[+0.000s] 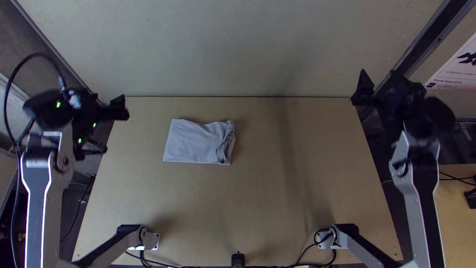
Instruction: Fold the t-shirt
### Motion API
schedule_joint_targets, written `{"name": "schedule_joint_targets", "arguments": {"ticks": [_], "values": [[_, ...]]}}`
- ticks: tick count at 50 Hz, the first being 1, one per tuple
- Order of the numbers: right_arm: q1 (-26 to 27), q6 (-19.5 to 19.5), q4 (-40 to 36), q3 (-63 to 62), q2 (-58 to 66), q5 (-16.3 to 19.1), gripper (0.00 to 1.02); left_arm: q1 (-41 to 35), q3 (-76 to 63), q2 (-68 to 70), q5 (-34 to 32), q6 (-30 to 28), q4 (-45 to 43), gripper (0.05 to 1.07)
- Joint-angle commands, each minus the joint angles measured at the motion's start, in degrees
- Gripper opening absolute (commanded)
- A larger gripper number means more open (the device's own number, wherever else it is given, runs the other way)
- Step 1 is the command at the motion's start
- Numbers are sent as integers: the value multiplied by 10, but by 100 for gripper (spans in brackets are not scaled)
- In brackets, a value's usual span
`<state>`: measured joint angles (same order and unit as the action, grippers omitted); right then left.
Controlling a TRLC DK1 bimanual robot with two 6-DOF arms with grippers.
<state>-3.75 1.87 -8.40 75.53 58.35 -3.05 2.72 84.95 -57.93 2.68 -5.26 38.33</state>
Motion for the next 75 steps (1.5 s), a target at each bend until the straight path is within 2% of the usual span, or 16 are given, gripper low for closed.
{"name": "schedule_joint_targets", "arguments": {"ticks": [1,18,29,35,41,48,58,75], "values": [[-5,14,44,-66,-73,12,99,20,-91,76,1,-22,-41,103],[-6,10,53,-261,-280,18,98,34,-348,316,0,-7,-204,103],[-6,-22,42,-378,-425,17,98,18,-450,419,-17,27,-228,103],[-6,-27,33,-412,-474,16,98,16,-532,496,-16,10,-270,103],[-7,-27,25,-449,-525,16,97,17,-597,578,-16,-2,-273,103],[-7,-25,22,-507,-585,16,95,21,-631,582,-8,9,-278,103],[-2,-27,39,-577,-587,16,96,19,-727,581,-9,4,-350,103],[-3,-42,54,-725,-587,16,98,-12,-795,582,-14,17,-374,103]]}}
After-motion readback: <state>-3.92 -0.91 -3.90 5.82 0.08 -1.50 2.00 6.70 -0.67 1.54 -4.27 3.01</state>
